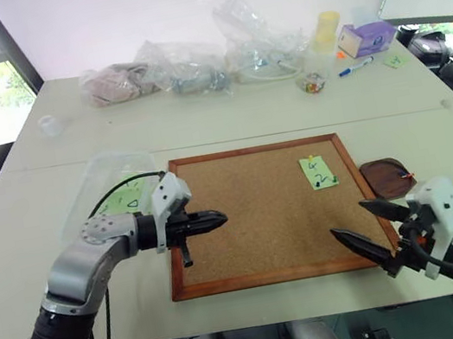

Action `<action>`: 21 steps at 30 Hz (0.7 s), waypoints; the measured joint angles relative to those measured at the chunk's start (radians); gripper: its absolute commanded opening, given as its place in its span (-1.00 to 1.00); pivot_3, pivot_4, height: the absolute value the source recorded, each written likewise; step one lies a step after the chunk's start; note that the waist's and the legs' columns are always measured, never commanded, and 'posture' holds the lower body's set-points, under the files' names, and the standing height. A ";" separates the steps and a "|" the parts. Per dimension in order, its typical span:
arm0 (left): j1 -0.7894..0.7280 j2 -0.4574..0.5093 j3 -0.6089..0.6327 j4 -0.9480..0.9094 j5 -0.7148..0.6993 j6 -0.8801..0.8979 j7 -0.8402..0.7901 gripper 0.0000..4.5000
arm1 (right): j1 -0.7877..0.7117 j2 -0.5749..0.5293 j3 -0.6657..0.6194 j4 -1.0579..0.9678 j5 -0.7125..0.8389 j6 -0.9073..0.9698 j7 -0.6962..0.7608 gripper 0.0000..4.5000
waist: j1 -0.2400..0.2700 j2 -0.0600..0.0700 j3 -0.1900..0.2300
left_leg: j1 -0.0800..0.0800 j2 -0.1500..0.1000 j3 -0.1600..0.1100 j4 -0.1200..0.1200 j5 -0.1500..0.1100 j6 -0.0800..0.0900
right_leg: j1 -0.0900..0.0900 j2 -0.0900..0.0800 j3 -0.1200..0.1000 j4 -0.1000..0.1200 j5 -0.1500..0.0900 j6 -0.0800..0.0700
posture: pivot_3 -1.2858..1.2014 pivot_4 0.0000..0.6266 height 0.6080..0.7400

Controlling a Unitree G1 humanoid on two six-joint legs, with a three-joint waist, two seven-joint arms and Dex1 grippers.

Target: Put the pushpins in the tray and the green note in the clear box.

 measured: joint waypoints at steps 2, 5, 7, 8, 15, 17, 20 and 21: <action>0.000 0.000 0.001 0.000 -0.001 0.000 0.001 -0.99 | 0.000 0.000 0.003 0.000 -0.001 0.000 0.000 1.00 | 0.000 0.000 0.000 | 0.000 0.000 0.000 0.000 0.000 0.000 | 0.000 0.000 0.000 0.000 0.000 0.000 | 0.03 -0.52 0.96; -0.002 0.000 0.001 0.001 -0.005 0.000 0.002 -0.99 | 0.001 0.000 0.005 0.000 -0.004 -0.001 -0.002 1.00 | -0.001 0.000 0.000 | 0.000 0.000 0.000 0.000 0.000 0.000 | 0.000 0.000 0.000 0.000 0.000 0.000 | 0.03 -0.52 0.96; -0.003 0.000 0.001 0.001 -0.013 0.000 0.002 -0.99 | 0.005 0.002 0.006 0.000 -0.009 -0.001 -0.004 1.00 | 0.000 0.000 0.000 | 0.000 0.000 0.000 0.000 0.000 0.000 | 0.000 0.000 0.000 0.000 0.000 0.000 | 0.03 -0.52 0.96; -0.003 0.001 0.000 0.001 -0.014 0.000 0.001 -0.99 | 0.007 0.003 0.007 0.000 -0.010 -0.001 -0.005 1.00 | -0.001 0.000 0.000 | 0.000 0.000 0.000 0.000 0.000 0.000 | 0.000 0.000 0.000 0.000 0.000 0.000 | 0.03 -0.52 0.96; -0.013 0.005 0.000 0.006 -0.018 0.000 -0.001 -0.99 | 0.006 0.006 0.024 0.000 -0.011 -0.002 -0.025 1.00 | -0.001 0.000 0.000 | 0.000 0.000 0.000 0.000 0.000 0.000 | 0.000 0.000 0.000 0.000 0.000 0.000 | 0.03 -0.52 0.96; -0.019 0.003 -0.002 0.019 -0.018 -0.001 -0.001 -0.99 | 0.003 0.007 0.025 0.000 -0.020 -0.002 -0.034 1.00 | -0.001 0.000 0.000 | 0.000 0.000 0.000 0.000 0.000 0.000 | 0.000 0.000 0.000 0.000 0.000 0.000 | 0.03 -0.52 0.96; -0.052 -0.003 -0.005 0.037 -0.016 -0.005 0.001 -0.99 | -0.015 0.006 0.037 0.000 -0.039 -0.001 -0.049 1.00 | 0.000 0.000 0.000 | 0.000 0.000 0.000 0.000 0.000 0.000 | 0.000 0.000 0.000 0.000 0.000 0.000 | 0.03 -0.52 0.96; -0.071 -0.010 -0.005 0.045 -0.014 -0.006 0.003 -0.99 | -0.027 0.006 0.041 0.002 -0.041 0.001 -0.054 1.00 | 0.000 0.000 0.000 | 0.000 0.000 0.000 0.000 0.000 0.000 | 0.000 0.000 0.000 0.000 0.000 0.000 | 0.03 -0.52 0.96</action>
